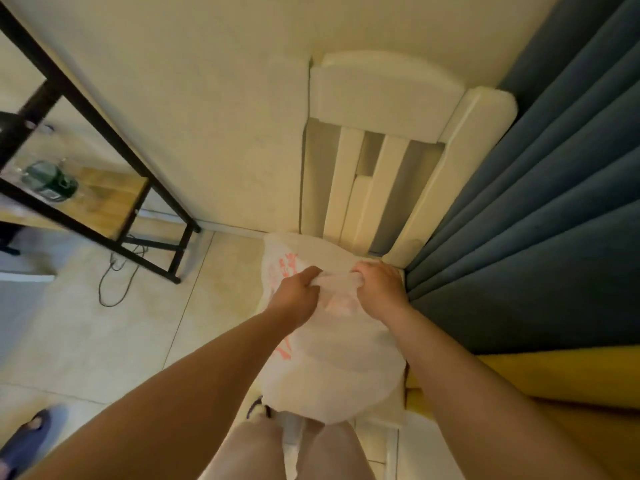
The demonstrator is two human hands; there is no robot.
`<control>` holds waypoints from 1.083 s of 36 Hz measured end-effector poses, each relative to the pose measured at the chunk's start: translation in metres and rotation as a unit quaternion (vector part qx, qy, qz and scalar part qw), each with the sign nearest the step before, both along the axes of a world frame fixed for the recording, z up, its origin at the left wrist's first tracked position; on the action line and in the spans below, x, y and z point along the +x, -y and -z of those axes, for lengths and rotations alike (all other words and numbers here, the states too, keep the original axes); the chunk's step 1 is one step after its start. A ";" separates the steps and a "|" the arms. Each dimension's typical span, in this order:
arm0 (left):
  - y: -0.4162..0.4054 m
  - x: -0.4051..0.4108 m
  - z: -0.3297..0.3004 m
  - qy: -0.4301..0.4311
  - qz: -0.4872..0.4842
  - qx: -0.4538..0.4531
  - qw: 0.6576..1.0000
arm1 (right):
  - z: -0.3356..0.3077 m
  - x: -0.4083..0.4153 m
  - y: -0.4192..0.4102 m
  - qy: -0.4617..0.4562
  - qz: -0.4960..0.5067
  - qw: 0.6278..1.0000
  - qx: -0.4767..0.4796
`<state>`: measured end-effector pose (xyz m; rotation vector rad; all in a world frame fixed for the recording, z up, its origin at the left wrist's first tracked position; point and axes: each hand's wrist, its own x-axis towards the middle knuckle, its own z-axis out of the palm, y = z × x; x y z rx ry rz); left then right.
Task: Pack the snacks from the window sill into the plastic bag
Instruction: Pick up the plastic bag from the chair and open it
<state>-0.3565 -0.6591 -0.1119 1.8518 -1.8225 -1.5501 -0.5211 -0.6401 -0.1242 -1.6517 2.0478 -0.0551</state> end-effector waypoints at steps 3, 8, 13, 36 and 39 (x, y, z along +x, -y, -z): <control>-0.002 0.016 -0.016 0.040 0.058 -0.055 0.996 | -0.018 0.006 -0.009 0.037 0.060 0.997 0.026; -0.001 0.036 -0.038 0.145 0.192 -0.174 0.955 | -0.047 0.026 -0.030 0.018 0.062 0.998 -0.010; -0.001 0.064 -0.053 0.240 0.279 -0.272 0.889 | -0.074 0.049 -0.066 -0.056 0.026 0.996 -0.059; -0.158 0.094 -0.081 0.149 0.525 -0.367 0.753 | -0.092 0.169 -0.362 -0.024 0.501 0.865 0.021; -0.197 0.089 -0.081 0.100 0.531 -0.349 0.766 | -0.095 0.187 -0.400 0.013 0.571 0.821 -0.012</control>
